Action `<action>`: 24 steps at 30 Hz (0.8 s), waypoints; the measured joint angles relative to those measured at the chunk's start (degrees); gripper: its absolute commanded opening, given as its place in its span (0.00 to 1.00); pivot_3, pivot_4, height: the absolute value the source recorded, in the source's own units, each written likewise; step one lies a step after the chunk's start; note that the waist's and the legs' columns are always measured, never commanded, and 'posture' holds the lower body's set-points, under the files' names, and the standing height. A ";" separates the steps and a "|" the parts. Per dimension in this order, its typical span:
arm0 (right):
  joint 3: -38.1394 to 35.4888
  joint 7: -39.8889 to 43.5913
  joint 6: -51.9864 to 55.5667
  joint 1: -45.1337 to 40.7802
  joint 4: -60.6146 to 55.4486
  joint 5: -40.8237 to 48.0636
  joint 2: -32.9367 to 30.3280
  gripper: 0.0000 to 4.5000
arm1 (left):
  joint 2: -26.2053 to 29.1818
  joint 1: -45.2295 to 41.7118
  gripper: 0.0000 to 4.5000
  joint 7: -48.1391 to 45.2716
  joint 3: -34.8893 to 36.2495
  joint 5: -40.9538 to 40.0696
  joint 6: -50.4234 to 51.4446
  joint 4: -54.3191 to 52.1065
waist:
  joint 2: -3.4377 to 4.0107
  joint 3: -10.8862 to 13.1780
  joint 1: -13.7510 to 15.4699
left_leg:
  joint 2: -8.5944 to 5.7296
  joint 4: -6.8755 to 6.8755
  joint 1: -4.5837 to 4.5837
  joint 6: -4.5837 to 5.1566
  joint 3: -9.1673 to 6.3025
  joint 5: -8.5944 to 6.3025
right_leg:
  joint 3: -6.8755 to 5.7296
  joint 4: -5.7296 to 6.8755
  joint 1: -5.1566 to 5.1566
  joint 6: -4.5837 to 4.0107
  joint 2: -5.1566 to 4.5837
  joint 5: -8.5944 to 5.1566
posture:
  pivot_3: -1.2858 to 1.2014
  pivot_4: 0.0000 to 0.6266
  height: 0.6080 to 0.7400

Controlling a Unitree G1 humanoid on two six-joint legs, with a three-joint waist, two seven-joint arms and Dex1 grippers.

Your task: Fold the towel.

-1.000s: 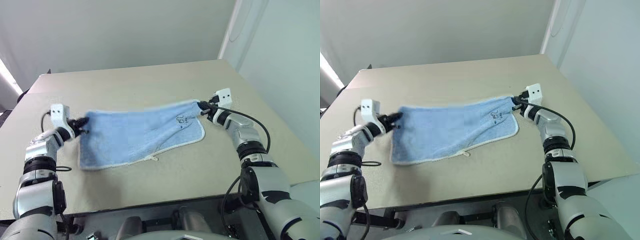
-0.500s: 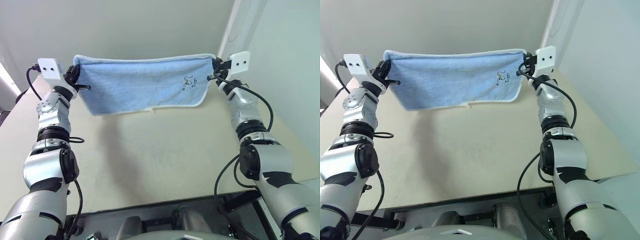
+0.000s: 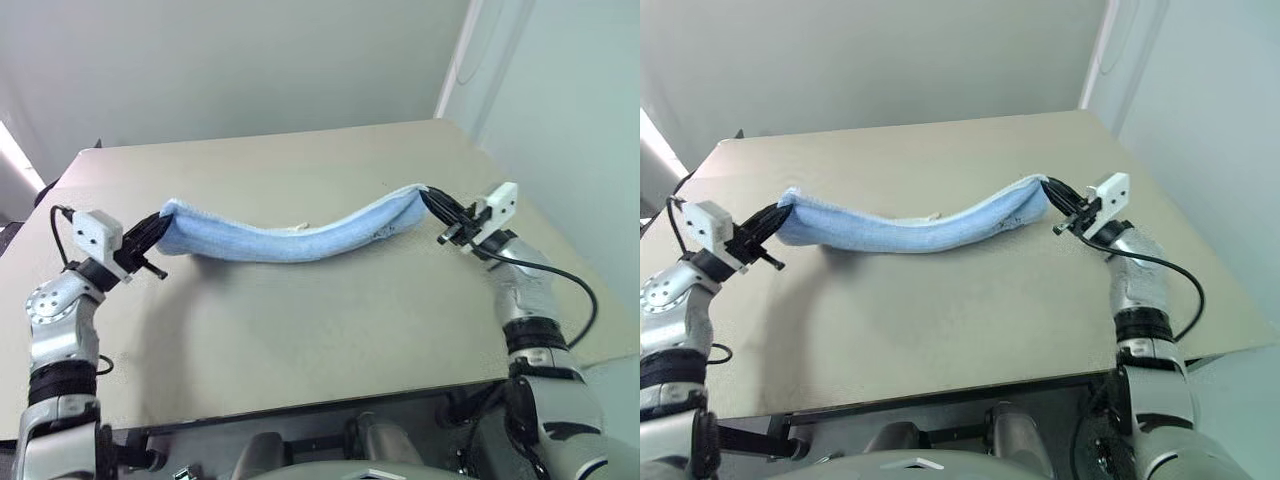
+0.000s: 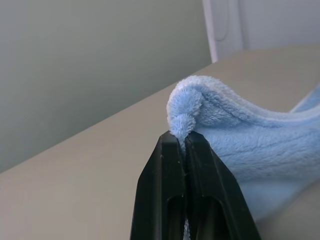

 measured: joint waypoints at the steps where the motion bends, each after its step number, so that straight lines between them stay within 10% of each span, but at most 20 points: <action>1: -0.16 0.50 2.04 1.65 -2.65 0.88 -0.85 0.00 | 0.62 2.10 0.00 -0.22 0.83 -1.41 1.79 -2.77 | 0.00 0.00 0.04 | 0.00 0.00 0.01 0.00 0.01 0.00 | -0.01 -0.02 0.01 0.00 0.02 0.00 | 0.52 0.00 1.00; 14: 0.45 9.75 18.88 23.76 -20.07 4.89 -10.98 0.00 | -1.48 30.05 0.00 -7.66 9.69 -11.82 10.44 -17.85 | 0.10 0.04 0.93 | 0.48 0.01 -0.09 -0.05 0.00 -0.06 | -0.16 -1.21 0.00 -0.22 0.85 -0.17 | 0.52 0.00 1.00; 24: 3.26 8.24 25.98 14.49 -17.34 3.52 -12.96 0.00 | -5.91 30.84 0.00 -7.61 9.06 -11.56 10.43 -16.49 | 0.88 -0.22 0.79 | 2.10 -0.02 -1.27 -0.02 -0.07 -0.08 | -1.63 -4.15 0.13 0.56 1.57 0.38 | 0.52 0.00 1.00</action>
